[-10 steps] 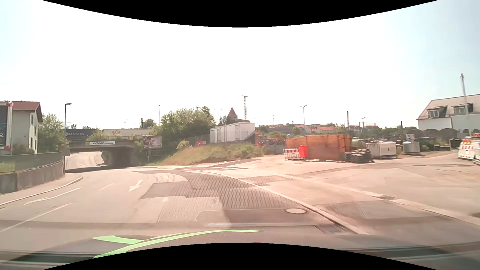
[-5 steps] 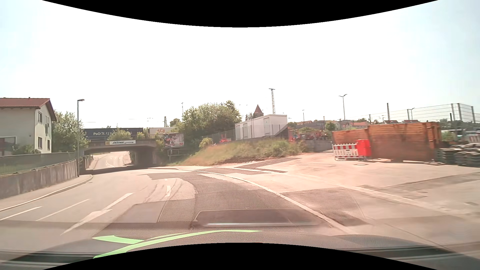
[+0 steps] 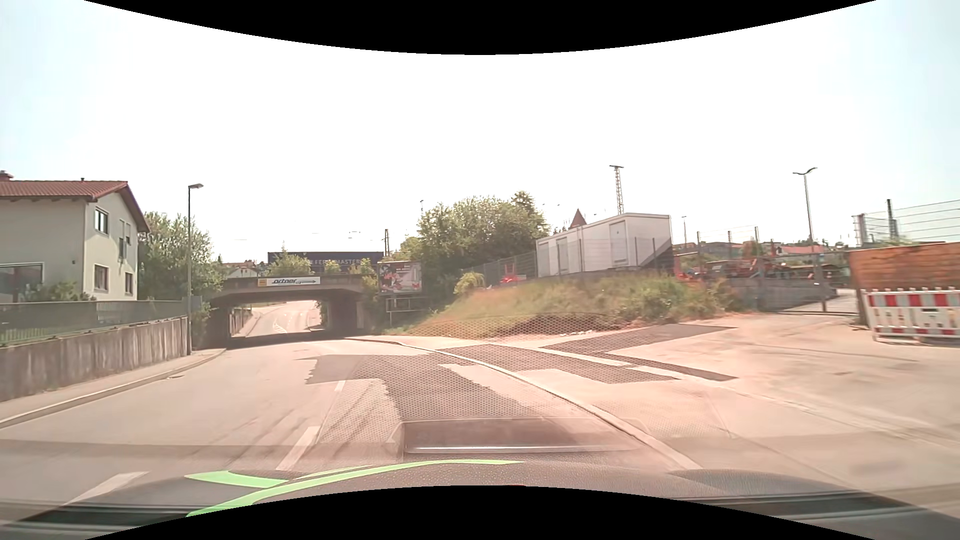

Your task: Follow the waypoints while adhering to traffic rules and regulations

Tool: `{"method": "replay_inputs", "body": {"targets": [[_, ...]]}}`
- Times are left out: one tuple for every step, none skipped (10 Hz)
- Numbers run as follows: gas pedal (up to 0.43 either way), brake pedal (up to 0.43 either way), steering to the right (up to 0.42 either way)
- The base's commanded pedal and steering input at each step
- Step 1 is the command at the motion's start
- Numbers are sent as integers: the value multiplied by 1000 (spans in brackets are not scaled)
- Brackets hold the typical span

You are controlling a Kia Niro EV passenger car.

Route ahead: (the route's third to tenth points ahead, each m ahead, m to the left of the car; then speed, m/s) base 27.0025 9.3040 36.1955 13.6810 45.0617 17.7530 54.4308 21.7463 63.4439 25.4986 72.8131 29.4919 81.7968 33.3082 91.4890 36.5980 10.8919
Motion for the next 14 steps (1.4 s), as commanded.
{"method": "replay_inputs", "body": {"targets": [[110, 0, -123], [110, 0, -124], [110, 0, -122], [110, 0, -119], [110, 0, -118], [110, 0, -111], [118, 0, -105], [118, 0, -100], [118, 0, -94], [118, 0, -90], [118, 0, -85], [118, 0, -81], [118, 0, -73], [118, 0, -67]]}}
